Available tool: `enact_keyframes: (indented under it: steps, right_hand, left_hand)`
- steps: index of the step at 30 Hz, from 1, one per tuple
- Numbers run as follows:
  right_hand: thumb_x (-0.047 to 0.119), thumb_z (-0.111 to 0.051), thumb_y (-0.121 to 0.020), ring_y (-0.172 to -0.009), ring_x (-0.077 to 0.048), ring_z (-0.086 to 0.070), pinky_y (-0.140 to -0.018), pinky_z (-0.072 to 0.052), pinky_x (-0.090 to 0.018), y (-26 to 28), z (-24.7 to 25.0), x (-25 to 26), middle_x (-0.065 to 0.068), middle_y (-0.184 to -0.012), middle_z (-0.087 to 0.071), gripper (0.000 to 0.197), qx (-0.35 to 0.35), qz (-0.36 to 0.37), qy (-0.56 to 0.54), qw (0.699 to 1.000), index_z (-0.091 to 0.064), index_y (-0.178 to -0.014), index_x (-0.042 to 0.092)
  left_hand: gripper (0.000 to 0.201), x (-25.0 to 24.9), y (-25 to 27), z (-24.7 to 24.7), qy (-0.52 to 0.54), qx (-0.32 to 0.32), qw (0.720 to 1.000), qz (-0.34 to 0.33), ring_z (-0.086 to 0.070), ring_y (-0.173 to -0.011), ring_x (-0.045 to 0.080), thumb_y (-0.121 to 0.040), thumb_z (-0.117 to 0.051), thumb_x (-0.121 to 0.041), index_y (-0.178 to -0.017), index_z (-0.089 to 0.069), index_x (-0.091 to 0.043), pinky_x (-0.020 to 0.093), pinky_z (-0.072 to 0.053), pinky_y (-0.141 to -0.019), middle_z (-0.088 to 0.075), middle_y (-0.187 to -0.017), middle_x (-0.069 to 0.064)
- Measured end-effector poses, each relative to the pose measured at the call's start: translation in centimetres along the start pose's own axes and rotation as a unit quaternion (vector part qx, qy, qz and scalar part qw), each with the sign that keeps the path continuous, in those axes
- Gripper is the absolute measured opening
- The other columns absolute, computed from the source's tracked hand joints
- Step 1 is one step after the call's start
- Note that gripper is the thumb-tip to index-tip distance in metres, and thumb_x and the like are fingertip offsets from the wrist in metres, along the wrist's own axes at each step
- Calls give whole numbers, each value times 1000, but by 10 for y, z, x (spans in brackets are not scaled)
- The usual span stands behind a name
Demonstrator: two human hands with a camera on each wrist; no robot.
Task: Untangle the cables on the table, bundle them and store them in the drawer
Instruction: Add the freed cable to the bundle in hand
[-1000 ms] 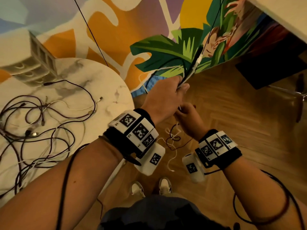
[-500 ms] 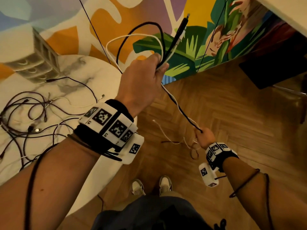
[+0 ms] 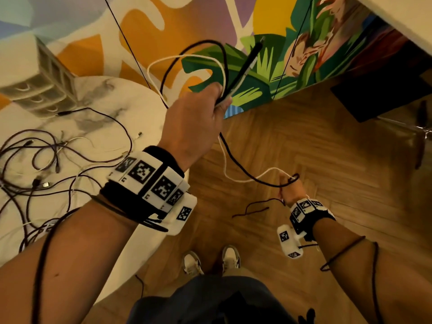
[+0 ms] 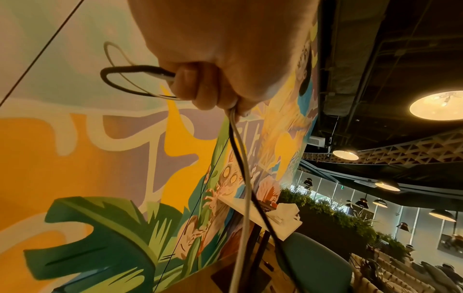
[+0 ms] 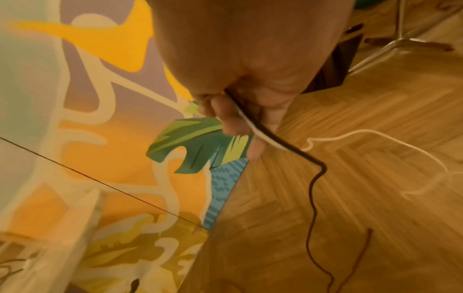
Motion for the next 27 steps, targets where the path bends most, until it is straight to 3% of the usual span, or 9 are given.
enact_keyframes:
  steps: [1, 6, 8, 11, 14, 18, 21, 25, 27]
  right_hand:
    - [28, -38, -102, -40, -12, -50, -41, -41, -24, 0, 3, 4, -6, -61, -48, 35, -17, -6, -30, 999, -45, -68, 20]
    - [36, -39, -100, -75, -24, -54, -61, -36, -29, -6, 14, 3, -5, -72, -57, 39, -18, 70, 132, 989, -57, -72, 15]
    - [33, -38, -100, -72, -27, -55, -58, -37, -28, -7, 18, 0, -6, -74, -60, 35, -15, 73, 162, 984, -65, -91, 13]
    - [21, -40, -99, -99, -35, -58, -76, -43, -33, -6, 36, 20, -17, -111, -62, 30, -97, 108, 52, 988, -59, -119, 8]
    - [21, -40, -100, -102, -35, -55, -81, -40, -38, 0, 43, 45, -21, -109, -60, 28, -164, 164, -10, 973, -60, -103, 1]
    - [1, -46, -92, -106, -29, -57, -84, -41, -30, -3, 11, 22, -15, -115, -63, 23, -62, 108, 79, 989, -65, -104, 6]
    - [19, -55, -92, -83, -25, -60, -65, -40, -24, 0, -9, 0, -9, -83, -66, 19, 16, 110, 205, 972, -67, -77, 18]
    - [35, -60, -87, -102, -24, -47, -79, -37, -30, 0, -12, -6, -4, -93, -55, 22, 24, 136, 311, 940, -53, -66, 31]
    - [31, -60, -85, -100, -22, -48, -75, -37, -29, 0, -13, 2, 1, -89, -51, 22, 20, 159, 326, 932, -51, -65, 30]
  left_hand:
    - [23, 1, 1, -2, -2, 3, 1000, 2, -35, -49, 12, -98, -44, -33, -82, -44, -17, 23, -17, -45, -34, -54, -12]
    - [22, -1, -5, 9, -11, -8, 1000, -6, -36, -52, 17, -98, -44, -34, -81, -40, -20, 25, -17, -45, -33, -55, -11]
    - [23, 1, -7, 16, -22, -22, 1000, -5, -37, -53, 18, -98, -44, -33, -84, -47, -16, 25, -17, -45, -38, -58, -8]
    - [26, 1, -10, 23, -28, -46, 999, -7, -38, -54, 17, -98, -43, -33, -90, -54, -11, 21, -19, -45, -44, -64, -6]
    - [26, -1, -12, 25, -10, -55, 998, -6, -37, -52, 14, -98, -44, -33, -89, -54, -11, 20, -18, -46, -41, -61, -8]
    - [25, 0, -8, 17, -3, -45, 999, 2, -34, -47, 8, -98, -45, -33, -92, -55, -11, 22, -19, -47, -32, -55, -16]
    - [26, 3, -3, 12, 5, -43, 999, 11, -36, -46, 4, -98, -44, -34, -92, -55, -11, 19, -19, -46, -34, -54, -16]
    - [29, -1, -5, 8, 47, -50, 998, 4, -40, -48, 5, -98, -43, -35, -92, -56, -9, 18, -24, -47, -38, -54, -14]
    - [29, -7, -7, 5, 73, -53, 996, -10, -43, -48, 7, -98, -44, -33, -93, -58, -8, 14, -27, -46, -43, -55, -13]
Point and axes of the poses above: each hand's wrist, its own y-axis away from the middle knuckle, its own z-axis out of the back of the hand, x = y × z, the point moved 8 cm from there along -y, towards the middle knuckle
